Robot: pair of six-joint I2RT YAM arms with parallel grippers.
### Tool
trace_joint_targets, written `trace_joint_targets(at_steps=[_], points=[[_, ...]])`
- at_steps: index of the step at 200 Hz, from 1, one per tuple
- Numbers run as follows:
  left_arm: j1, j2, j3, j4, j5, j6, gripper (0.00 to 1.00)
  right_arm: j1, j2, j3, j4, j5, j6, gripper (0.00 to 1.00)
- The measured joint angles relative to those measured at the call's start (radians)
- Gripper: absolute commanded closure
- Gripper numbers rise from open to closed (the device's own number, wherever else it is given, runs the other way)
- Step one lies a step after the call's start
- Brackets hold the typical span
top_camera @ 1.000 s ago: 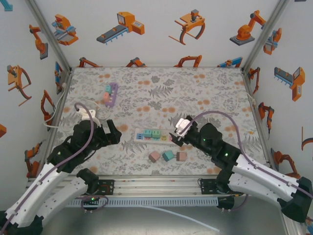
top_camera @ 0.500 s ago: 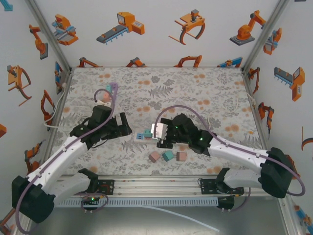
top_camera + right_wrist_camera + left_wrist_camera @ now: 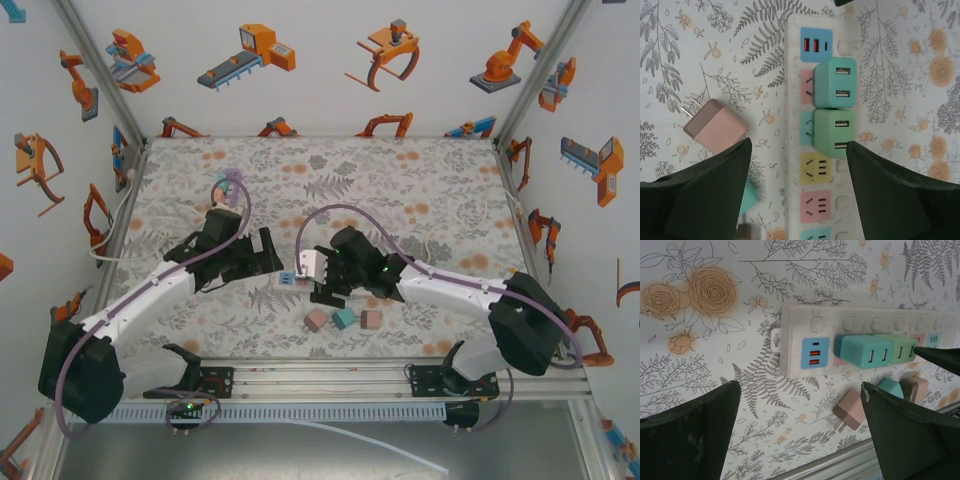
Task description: Pull the plug off the socket
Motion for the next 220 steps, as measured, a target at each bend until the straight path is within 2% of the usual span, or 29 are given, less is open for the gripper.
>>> trace_joint_targets(at_steps=[33, 77, 93, 133, 189, 220], points=[[0.000, 0.037, -0.017, 0.024, 0.009, 0.000, 0.00, -0.020, 0.011, 0.010, 0.018, 0.000, 0.005, 0.30], [0.000, 0.090, -0.017, 0.048, 0.010, 0.001, 0.10, -0.058, 0.048, 0.010, 0.056, -0.019, 0.005, 0.33], [0.000, 0.108, -0.017, 0.059, 0.006, 0.002, 0.16, -0.070, 0.077, 0.019, 0.060, -0.035, 0.006, 0.36], [0.000, 0.154, -0.017, 0.074, -0.003, 0.002, 0.21, -0.088, 0.124, 0.039, 0.063, -0.080, 0.012, 0.42], [0.000, 0.208, -0.017, 0.098, -0.003, 0.002, 0.37, -0.090, 0.186, 0.071, 0.077, -0.108, 0.012, 0.54], [0.000, 0.229, -0.017, 0.101, -0.013, -0.001, 0.41, -0.090, 0.196, 0.076, 0.087, -0.109, 0.012, 0.59]])
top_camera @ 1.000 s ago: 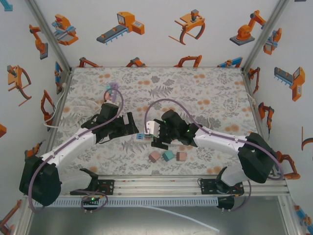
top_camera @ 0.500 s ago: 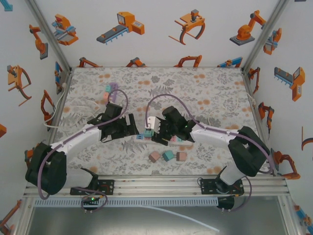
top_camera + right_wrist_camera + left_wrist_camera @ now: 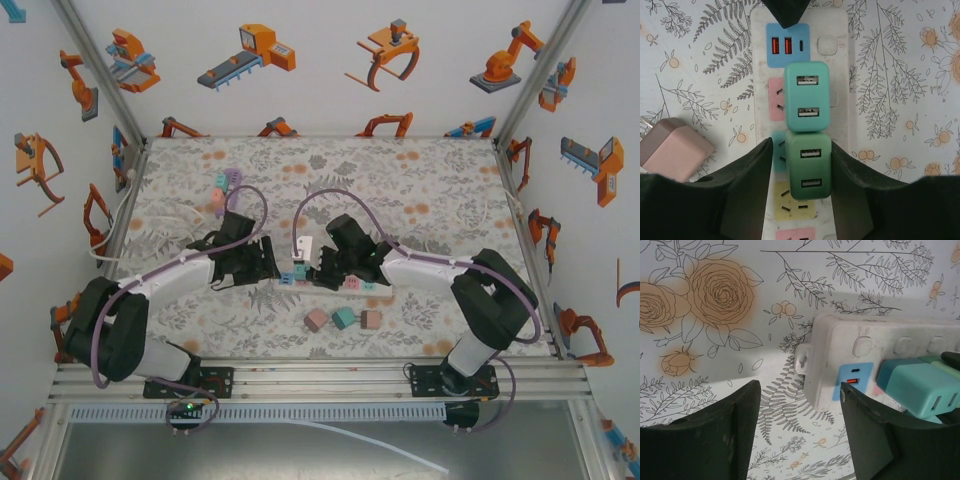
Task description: Pull the plug off the socket
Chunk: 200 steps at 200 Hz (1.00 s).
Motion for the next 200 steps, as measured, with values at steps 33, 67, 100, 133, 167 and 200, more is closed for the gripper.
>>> trace_joint_targets(at_steps=[33, 67, 100, 133, 167, 200], points=[[0.000, 0.024, 0.000, 0.021, 0.007, -0.013, 0.45, -0.001, 0.000, 0.000, 0.011, 0.000, 0.000, 0.63], [0.000, 0.039, 0.000, 0.056, 0.019, -0.029, 0.48, -0.005, 0.000, 0.000, 0.013, -0.010, 0.000, 0.67], [-0.006, 0.043, 0.000, 0.069, 0.014, -0.048, 0.49, -0.007, 0.000, 0.000, 0.011, -0.021, -0.005, 0.72], [-0.020, 0.042, 0.000, 0.072, 0.000, -0.063, 0.49, -0.007, 0.000, 0.000, 0.010, -0.023, -0.009, 0.75], [-0.043, 0.042, 0.000, 0.075, -0.020, -0.081, 0.50, -0.008, -0.002, 0.000, 0.009, -0.025, -0.015, 0.78], [-0.060, 0.042, 0.000, 0.076, -0.037, -0.101, 0.49, -0.013, -0.004, 0.000, 0.005, -0.035, -0.019, 0.81]])
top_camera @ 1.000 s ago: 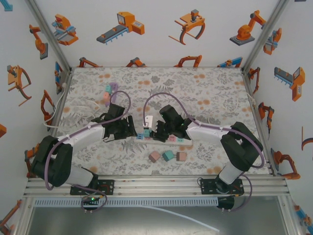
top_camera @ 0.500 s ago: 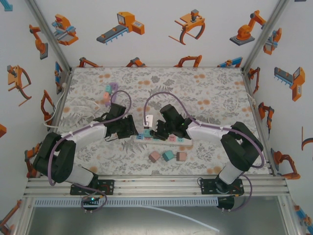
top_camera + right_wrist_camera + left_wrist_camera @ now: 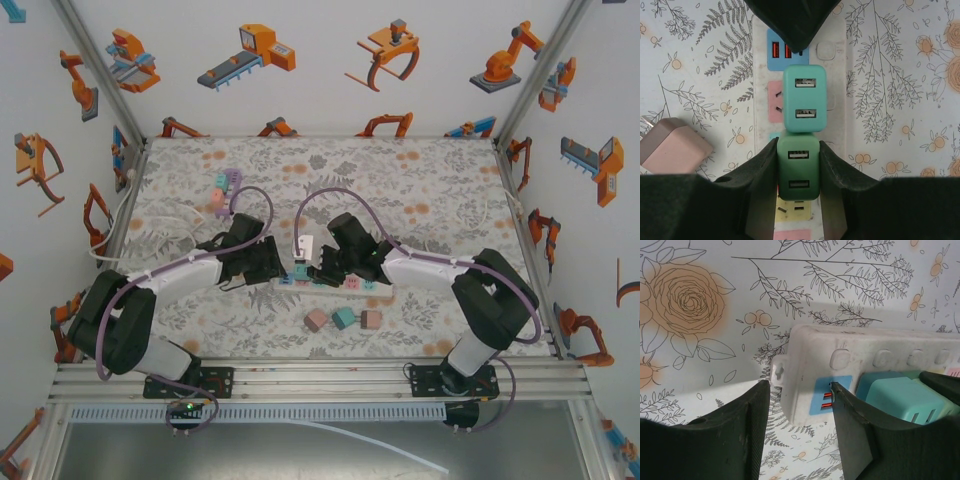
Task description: Pull the plug off the socket
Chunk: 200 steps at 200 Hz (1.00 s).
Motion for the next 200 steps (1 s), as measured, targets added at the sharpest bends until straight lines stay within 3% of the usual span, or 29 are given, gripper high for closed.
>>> trace_joint_targets(at_steps=[146, 200], points=[[-0.034, 0.025, 0.020, 0.004, -0.039, -0.046, 0.50, -0.053, -0.124, -0.043, 0.039, -0.058, 0.023, 0.84], [-0.043, 0.016, 0.027, -0.031, -0.089, -0.047, 0.37, -0.054, -0.220, -0.097, 0.095, -0.063, 0.122, 0.87]])
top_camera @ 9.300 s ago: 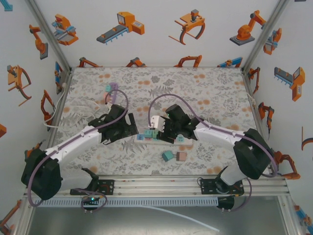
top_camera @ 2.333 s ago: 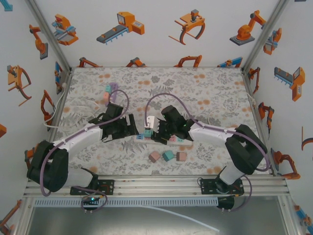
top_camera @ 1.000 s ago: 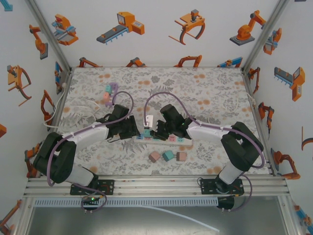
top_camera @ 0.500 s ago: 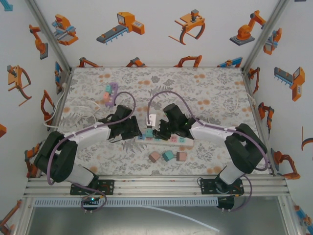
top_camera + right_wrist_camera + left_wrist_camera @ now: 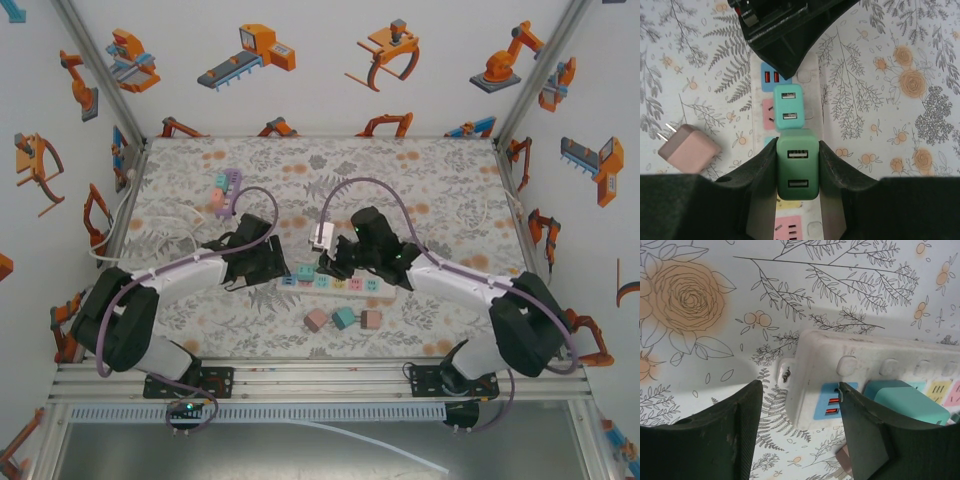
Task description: Pull the plug off the socket
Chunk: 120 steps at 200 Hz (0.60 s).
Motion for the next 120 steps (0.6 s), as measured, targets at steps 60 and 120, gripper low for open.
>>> trace_joint_targets(at_steps=[60, 120], points=[[-0.003, -0.108, 0.011, -0.150, -0.060, 0.073, 0.15, 0.000, -0.232, -0.162, 0.257, 0.086, 0.395, 0.91], [-0.007, -0.367, 0.075, -0.230, -0.061, 0.195, 0.03, -0.002, -0.439, -0.275, 0.306, 0.333, 0.756, 0.91]])
